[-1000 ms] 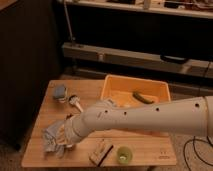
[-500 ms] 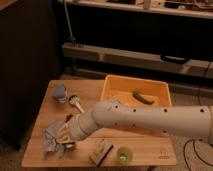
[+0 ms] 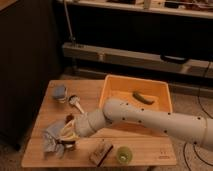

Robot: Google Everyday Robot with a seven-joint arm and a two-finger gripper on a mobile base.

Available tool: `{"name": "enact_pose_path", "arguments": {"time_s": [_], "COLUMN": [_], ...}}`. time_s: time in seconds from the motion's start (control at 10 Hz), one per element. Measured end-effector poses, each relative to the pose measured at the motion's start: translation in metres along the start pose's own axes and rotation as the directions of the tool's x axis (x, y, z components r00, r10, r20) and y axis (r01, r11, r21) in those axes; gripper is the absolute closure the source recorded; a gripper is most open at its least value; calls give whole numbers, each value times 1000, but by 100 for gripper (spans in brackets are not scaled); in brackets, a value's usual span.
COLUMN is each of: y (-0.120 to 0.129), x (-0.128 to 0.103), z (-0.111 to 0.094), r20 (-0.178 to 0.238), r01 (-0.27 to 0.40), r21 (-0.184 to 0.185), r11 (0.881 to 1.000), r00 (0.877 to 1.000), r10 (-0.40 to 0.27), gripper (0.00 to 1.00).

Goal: Place fork in tray

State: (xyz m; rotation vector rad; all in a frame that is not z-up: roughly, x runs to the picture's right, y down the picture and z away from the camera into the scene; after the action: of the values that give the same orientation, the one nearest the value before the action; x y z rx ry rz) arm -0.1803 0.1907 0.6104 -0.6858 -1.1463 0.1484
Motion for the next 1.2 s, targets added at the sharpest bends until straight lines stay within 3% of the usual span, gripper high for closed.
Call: {"name": "enact_pose_path", "arguments": {"time_s": [0.4,1.2], "y": [0,0], "x": [2,10], "z": [4,21], "r20": [-11,-96], "r01": [-17,-19], "r21": [-28,-97], "r11": [999,995], "r00": [1000,995], "r10": [17,9], "gripper": [20,20]}}
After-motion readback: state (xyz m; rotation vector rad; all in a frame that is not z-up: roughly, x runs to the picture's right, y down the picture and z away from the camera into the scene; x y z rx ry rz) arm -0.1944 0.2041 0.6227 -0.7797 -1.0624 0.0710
